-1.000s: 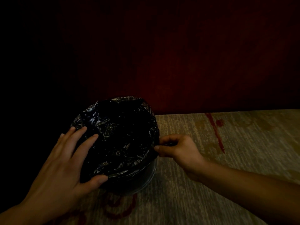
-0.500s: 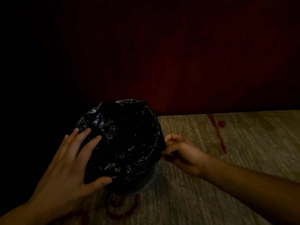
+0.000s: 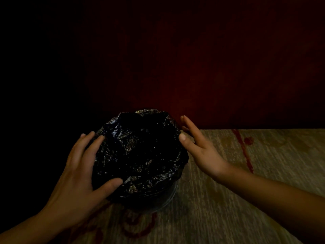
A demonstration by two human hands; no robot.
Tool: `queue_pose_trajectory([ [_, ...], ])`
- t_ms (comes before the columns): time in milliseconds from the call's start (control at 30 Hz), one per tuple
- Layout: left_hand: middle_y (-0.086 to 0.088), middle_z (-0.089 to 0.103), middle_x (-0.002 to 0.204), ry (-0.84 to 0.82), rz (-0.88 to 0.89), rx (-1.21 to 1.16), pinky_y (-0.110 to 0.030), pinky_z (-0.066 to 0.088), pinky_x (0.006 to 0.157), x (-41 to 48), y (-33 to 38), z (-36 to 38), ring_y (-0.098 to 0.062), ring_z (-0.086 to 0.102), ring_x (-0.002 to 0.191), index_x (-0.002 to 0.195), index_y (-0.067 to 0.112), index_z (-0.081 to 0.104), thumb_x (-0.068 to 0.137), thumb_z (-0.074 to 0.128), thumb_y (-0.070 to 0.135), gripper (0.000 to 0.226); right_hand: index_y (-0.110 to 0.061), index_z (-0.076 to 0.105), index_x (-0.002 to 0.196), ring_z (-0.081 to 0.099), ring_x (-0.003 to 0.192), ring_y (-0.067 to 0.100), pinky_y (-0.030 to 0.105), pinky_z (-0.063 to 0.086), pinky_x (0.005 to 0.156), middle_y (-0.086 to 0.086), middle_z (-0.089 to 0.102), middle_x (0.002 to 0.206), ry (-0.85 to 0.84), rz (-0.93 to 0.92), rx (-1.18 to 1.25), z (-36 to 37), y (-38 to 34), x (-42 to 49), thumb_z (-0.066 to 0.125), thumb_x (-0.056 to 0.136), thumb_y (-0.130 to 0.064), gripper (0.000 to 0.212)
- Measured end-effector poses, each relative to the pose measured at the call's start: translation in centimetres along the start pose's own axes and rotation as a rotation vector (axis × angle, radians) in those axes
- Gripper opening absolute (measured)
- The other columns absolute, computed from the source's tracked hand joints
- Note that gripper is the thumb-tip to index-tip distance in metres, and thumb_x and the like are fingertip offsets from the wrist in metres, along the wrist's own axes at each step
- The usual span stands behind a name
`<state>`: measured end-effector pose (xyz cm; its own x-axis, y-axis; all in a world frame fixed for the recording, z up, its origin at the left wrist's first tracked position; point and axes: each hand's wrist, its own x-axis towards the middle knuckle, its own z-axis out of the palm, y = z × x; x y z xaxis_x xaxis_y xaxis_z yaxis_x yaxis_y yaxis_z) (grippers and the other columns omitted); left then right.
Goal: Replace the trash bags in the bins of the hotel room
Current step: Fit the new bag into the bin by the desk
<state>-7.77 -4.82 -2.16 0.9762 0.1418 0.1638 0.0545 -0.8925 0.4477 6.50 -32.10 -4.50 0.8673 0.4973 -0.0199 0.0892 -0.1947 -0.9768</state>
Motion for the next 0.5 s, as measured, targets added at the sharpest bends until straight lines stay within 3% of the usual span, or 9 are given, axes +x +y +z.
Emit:
queue_pose_trajectory([
  [67,0.024,-0.016,0.16,-0.047,-0.109,-0.043,-0.051,0.022,0.119,0.3,0.3,0.0,-0.008,-0.002,0.15,0.144,0.054,-0.016,0.058,0.045,0.092,0.112,-0.044,0.014,0.155,0.021,0.147,0.0,0.036,0.027,0.12,-0.023,0.017,0.162,-0.032,0.016,0.026,1.0,-0.4,0.5,0.045,0.09,-0.068,0.077],
  [133,0.027,-0.025,0.156,-0.109,-0.183,-0.074,-0.051,0.021,0.12,0.3,0.3,0.2,-0.004,-0.005,0.148,0.141,0.052,-0.019,0.049,0.045,0.096,0.12,-0.045,0.018,0.154,0.027,0.144,-0.003,0.036,0.028,0.12,-0.026,0.027,0.158,-0.085,0.037,0.059,1.9,0.0,0.4,0.043,0.092,-0.068,0.07],
  [200,0.026,-0.029,0.155,-0.156,-0.202,-0.106,-0.048,0.019,0.12,0.3,0.0,0.2,0.0,-0.009,0.144,0.14,0.052,-0.021,0.034,0.036,0.107,0.132,-0.046,0.025,0.151,0.034,0.133,-0.017,0.016,0.034,0.112,-0.04,0.037,0.143,-0.115,0.04,0.099,2.4,0.6,-0.3,0.037,0.096,-0.06,0.059],
  [267,0.025,-0.028,0.156,-0.19,-0.199,-0.121,-0.048,0.018,0.119,0.2,-0.5,0.2,0.002,-0.01,0.142,0.14,0.052,-0.024,0.028,0.034,0.108,0.138,-0.043,0.026,0.149,0.034,0.119,-0.032,-0.002,0.033,0.096,-0.045,0.035,0.134,-0.117,0.053,0.124,2.5,0.7,-0.8,0.032,0.093,-0.053,0.057],
  [367,0.029,-0.027,0.153,-0.216,-0.173,-0.163,-0.048,0.017,0.119,0.2,-1.1,0.3,0.001,-0.009,0.143,0.138,0.057,-0.028,0.03,0.04,0.107,0.137,-0.049,0.024,0.14,0.028,0.101,-0.045,-0.011,0.03,0.08,-0.046,0.028,0.128,-0.142,0.114,0.144,2.2,0.4,-0.8,0.032,0.081,-0.065,0.061],
  [500,0.029,-0.02,0.157,-0.164,-0.127,-0.191,-0.039,0.015,0.118,0.3,-1.5,-0.2,0.0,-0.004,0.146,0.14,0.059,-0.023,0.042,0.037,0.105,0.124,-0.048,0.021,0.152,0.032,0.13,-0.019,0.004,0.032,0.093,-0.034,0.027,0.146,-0.099,0.099,0.133,1.4,0.5,-0.6,0.042,0.066,-0.092,0.098],
])
